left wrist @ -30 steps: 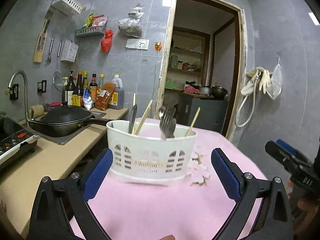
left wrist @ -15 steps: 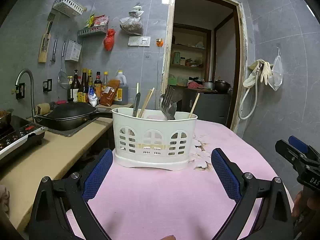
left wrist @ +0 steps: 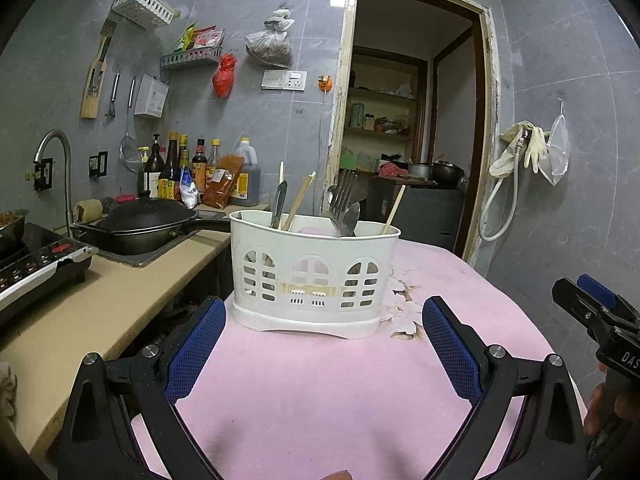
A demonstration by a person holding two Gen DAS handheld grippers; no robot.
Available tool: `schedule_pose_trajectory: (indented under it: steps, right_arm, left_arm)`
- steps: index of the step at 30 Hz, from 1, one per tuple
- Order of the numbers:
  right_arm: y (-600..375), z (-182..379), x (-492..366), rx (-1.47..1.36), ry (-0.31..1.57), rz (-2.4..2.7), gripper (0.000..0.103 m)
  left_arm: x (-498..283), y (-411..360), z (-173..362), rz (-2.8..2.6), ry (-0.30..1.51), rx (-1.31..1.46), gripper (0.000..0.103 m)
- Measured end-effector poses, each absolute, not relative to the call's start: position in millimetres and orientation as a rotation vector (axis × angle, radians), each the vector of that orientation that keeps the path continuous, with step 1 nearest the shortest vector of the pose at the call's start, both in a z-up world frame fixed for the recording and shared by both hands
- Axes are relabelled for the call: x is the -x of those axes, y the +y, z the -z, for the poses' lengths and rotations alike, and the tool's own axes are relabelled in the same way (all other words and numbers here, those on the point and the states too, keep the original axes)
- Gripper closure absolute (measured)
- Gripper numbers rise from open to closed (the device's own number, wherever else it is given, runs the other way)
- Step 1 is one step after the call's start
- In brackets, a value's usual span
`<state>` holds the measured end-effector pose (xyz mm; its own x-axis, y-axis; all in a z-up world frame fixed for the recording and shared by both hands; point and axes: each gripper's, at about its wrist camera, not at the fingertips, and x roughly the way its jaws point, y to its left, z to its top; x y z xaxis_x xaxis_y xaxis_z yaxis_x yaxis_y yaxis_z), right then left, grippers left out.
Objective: Organize utensils
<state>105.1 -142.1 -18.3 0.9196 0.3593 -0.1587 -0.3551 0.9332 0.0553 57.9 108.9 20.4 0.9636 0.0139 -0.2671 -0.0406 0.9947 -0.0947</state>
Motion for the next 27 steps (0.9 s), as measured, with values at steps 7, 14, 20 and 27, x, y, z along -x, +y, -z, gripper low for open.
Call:
schedule_pose_trajectory:
  steps: [7,14,20,27]
  right_arm:
    - [-141.2,17.7,-105.2,-0.023,0.166,-0.369,0.0]
    - [-139.3,16.9,-104.2,-0.02,0.163,-0.37,0.0]
    - [-139.0,16.7,-104.0,-0.021,0.164,-0.371,0.0]
    - [-138.8,16.7,-104.0,-0.021,0.164,-0.37,0.0]
  left_arm:
    - [-55.8,111.6,-21.5,-0.03,0.265,0.101,0.007]
    - [-53.9,112.7,-22.6,-0.036,0.259,0.098,0.007]
    - [-53.6,113.8,-22.8,-0.038,0.257,0.1,0.007]
    - [-53.5,114.1,-22.6,-0.038,0.257,0.101,0.007]
